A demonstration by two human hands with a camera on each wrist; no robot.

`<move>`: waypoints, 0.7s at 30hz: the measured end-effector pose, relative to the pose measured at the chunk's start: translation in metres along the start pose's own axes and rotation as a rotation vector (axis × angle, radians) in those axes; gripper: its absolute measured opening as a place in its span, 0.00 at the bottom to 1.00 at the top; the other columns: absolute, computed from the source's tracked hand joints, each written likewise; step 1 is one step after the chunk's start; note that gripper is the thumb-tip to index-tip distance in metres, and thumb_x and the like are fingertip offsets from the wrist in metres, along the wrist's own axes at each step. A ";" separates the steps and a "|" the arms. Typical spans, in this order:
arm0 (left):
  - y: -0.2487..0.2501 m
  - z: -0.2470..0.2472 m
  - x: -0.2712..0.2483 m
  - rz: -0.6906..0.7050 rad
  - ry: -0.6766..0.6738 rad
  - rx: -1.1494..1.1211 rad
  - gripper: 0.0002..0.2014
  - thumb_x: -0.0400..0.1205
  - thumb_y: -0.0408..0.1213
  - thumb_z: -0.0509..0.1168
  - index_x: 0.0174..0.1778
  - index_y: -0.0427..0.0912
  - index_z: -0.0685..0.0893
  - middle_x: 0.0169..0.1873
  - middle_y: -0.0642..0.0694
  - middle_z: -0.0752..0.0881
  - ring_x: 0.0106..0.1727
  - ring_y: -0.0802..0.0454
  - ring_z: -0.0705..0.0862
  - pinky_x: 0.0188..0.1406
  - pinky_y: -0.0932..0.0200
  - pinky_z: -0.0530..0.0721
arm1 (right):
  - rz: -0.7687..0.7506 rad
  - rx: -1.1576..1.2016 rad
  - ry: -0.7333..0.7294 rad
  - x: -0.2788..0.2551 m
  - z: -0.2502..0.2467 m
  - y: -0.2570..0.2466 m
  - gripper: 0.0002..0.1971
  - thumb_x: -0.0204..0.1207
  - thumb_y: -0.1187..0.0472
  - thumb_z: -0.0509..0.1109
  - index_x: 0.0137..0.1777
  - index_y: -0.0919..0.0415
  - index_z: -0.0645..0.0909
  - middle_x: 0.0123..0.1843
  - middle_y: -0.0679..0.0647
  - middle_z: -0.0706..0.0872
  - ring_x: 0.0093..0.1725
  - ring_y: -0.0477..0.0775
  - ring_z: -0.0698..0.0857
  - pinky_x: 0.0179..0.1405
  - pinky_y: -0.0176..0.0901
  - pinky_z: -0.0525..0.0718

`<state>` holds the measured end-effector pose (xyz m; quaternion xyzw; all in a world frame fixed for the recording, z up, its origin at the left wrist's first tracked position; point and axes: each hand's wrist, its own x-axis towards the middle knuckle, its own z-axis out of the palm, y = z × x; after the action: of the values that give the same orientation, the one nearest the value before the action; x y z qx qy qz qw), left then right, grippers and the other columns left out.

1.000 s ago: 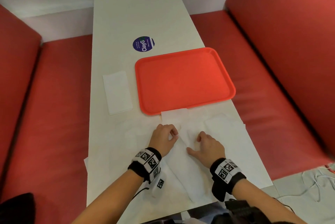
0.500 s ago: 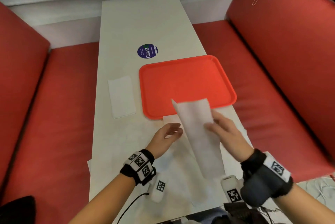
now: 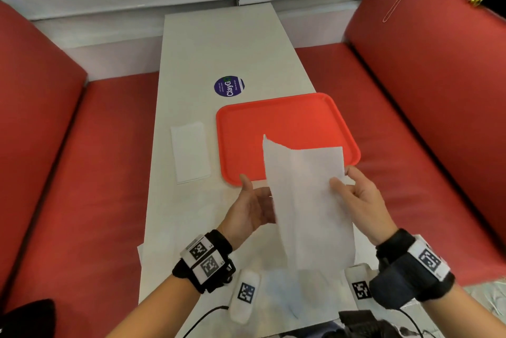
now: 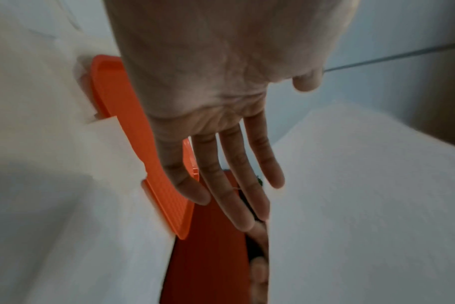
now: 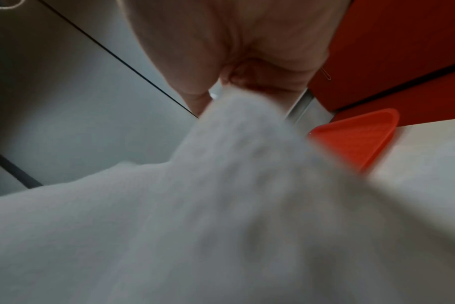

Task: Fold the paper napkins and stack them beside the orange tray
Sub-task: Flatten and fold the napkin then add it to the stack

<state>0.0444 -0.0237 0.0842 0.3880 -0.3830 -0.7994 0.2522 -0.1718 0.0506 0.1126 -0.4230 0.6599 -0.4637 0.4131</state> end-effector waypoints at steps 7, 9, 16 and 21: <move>-0.020 -0.004 -0.006 0.120 -0.058 0.194 0.16 0.84 0.30 0.62 0.68 0.41 0.80 0.50 0.52 0.91 0.48 0.55 0.90 0.44 0.59 0.87 | 0.014 -0.055 -0.002 0.002 0.006 0.015 0.03 0.85 0.56 0.64 0.53 0.51 0.79 0.31 0.59 0.91 0.29 0.62 0.86 0.30 0.45 0.78; -0.020 -0.004 -0.006 0.135 -0.025 0.174 0.15 0.85 0.24 0.59 0.66 0.41 0.79 0.47 0.54 0.91 0.45 0.57 0.89 0.43 0.60 0.87 | 0.019 -0.053 -0.003 0.002 0.008 0.015 0.03 0.85 0.57 0.64 0.53 0.52 0.79 0.30 0.57 0.90 0.28 0.59 0.86 0.28 0.42 0.78; -0.017 -0.005 -0.005 0.191 0.019 0.179 0.19 0.70 0.28 0.74 0.53 0.41 0.76 0.43 0.47 0.83 0.34 0.52 0.82 0.36 0.60 0.83 | 0.035 -0.022 -0.033 0.006 0.022 0.013 0.05 0.83 0.57 0.68 0.56 0.52 0.77 0.29 0.55 0.89 0.27 0.51 0.85 0.28 0.41 0.78; -0.011 -0.026 -0.007 0.253 0.115 0.304 0.16 0.74 0.23 0.75 0.56 0.40 0.87 0.56 0.47 0.88 0.35 0.51 0.82 0.42 0.58 0.84 | 0.071 0.046 -0.110 0.011 0.034 0.007 0.15 0.80 0.68 0.68 0.61 0.53 0.72 0.30 0.54 0.89 0.26 0.54 0.85 0.26 0.45 0.83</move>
<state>0.0690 -0.0233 0.0678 0.4153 -0.5300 -0.6710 0.3105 -0.1444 0.0327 0.0964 -0.4145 0.6400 -0.4396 0.4747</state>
